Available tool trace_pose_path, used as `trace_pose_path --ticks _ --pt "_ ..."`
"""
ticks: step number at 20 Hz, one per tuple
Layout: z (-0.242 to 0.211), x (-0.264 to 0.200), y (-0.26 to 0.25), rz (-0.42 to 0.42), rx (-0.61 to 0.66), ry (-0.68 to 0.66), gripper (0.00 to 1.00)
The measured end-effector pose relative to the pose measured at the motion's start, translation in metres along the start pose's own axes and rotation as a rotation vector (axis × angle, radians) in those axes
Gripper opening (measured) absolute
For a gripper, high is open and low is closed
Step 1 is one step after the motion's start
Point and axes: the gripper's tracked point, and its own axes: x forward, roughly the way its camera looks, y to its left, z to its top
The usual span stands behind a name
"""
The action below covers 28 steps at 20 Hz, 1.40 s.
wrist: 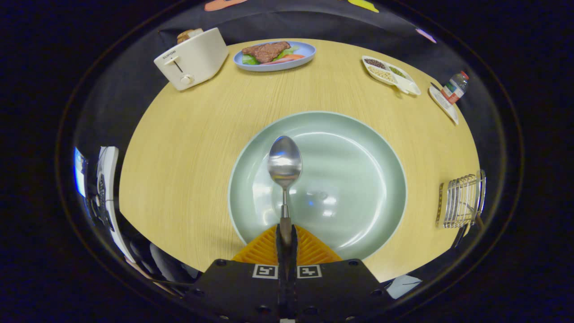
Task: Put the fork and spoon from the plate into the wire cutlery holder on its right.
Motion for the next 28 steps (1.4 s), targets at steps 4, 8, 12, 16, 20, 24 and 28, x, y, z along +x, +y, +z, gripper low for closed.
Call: trace_pose_path --ticks 4,8,12,16,20,24,28 --pt "0.006 -0.028 -0.015 0.045 0.024 -0.025 0.01" --pt "0.012 -0.065 -0.061 0.031 0.061 -0.084 0.01" --pt "0.011 -0.1 -0.121 0.006 0.1 -0.135 0.01" --pt "0.005 -0.13 -0.182 -0.027 0.14 -0.179 0.01" --pt "-0.009 -0.147 -0.234 -0.059 0.176 -0.184 0.01" --pt "-0.027 -0.152 -0.26 -0.056 0.181 -0.119 0.01" --pt "-0.032 -0.155 -0.27 -0.056 0.161 -0.069 0.01"
